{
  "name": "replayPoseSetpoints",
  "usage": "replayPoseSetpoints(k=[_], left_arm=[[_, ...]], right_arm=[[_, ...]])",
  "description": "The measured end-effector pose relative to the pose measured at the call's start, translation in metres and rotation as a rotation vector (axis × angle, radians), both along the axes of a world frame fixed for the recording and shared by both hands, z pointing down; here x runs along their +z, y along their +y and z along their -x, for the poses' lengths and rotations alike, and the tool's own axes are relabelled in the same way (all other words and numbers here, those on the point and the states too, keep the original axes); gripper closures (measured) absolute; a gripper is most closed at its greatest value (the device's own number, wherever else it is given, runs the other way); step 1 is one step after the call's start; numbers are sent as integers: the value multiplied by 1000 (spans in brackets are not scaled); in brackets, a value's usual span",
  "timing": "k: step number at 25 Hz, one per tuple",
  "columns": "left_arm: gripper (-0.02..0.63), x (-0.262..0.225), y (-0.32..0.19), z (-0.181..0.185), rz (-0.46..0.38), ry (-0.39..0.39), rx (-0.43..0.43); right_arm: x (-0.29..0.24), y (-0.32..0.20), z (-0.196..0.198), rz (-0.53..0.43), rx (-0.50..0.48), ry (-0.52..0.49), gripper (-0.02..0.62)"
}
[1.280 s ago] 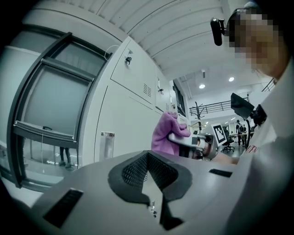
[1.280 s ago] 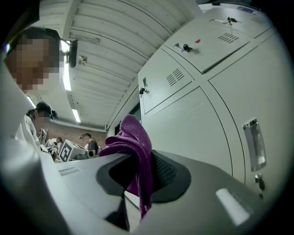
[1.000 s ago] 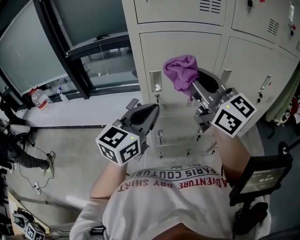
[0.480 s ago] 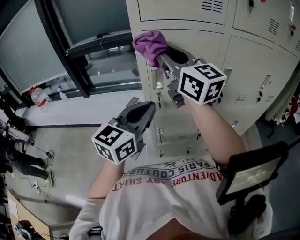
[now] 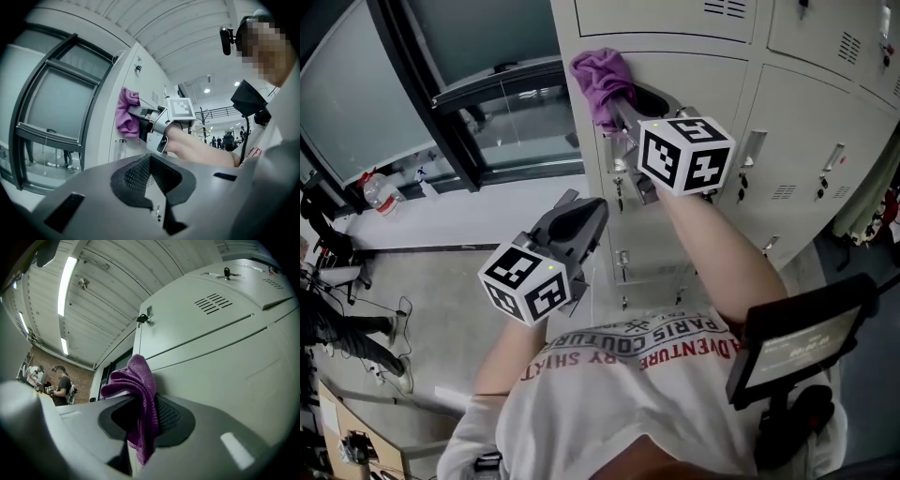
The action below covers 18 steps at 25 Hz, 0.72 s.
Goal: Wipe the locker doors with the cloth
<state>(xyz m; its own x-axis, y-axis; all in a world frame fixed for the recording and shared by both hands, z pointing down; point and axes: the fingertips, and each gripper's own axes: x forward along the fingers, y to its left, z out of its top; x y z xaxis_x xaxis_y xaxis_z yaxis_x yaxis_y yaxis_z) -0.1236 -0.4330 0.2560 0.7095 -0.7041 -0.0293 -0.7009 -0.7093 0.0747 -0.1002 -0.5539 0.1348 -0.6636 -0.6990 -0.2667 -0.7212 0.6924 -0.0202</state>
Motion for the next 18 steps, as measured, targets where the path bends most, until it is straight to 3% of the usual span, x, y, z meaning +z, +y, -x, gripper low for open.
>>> replayPoseSetpoints(k=[7, 18], left_arm=[[606, -1, -4, -1, -10, 25, 7], [606, 1, -7, -3, -13, 27, 22]], right_arm=[[3, -4, -21, 23, 24, -3, 527], [4, -12, -96, 37, 131, -62, 525]])
